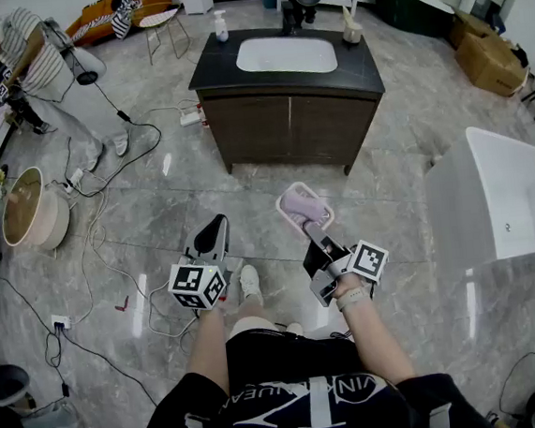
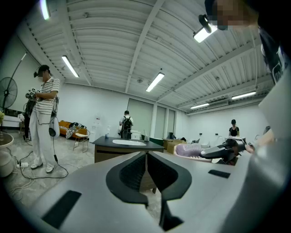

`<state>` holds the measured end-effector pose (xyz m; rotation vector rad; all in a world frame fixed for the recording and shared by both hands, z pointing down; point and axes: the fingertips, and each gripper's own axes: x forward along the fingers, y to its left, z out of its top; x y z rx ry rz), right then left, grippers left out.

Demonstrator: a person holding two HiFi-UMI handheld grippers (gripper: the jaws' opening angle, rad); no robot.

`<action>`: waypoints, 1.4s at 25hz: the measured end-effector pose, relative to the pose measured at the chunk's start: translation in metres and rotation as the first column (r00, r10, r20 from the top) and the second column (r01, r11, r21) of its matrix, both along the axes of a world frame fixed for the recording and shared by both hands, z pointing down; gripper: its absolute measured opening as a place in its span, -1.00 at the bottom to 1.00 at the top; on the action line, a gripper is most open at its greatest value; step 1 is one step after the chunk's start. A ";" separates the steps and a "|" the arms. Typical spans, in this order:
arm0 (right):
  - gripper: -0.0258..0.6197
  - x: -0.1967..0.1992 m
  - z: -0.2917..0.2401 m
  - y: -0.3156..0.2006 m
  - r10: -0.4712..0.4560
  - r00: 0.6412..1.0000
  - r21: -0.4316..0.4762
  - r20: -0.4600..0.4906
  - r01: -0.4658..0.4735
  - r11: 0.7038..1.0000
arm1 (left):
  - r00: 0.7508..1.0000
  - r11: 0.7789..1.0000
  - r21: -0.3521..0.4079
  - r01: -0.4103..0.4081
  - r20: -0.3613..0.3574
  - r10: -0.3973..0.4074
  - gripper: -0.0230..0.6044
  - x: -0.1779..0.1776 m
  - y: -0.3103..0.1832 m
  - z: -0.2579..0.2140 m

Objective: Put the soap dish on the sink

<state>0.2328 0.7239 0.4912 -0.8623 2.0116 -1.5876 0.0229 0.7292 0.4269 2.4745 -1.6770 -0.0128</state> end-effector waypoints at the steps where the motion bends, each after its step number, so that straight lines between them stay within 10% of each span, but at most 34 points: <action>1: -0.69 0.001 0.003 -0.004 0.001 1.000 -0.003 -0.003 -0.001 1.000 | 1.000 1.000 -0.001 0.008 -0.009 -0.008 -0.83 -0.002 -0.004 0.003; 35: -0.69 -0.088 -0.009 -0.247 0.060 0.998 0.064 -0.018 -0.059 0.996 | 0.994 0.993 -0.058 -0.105 -0.041 0.102 -0.83 -0.096 -0.275 0.004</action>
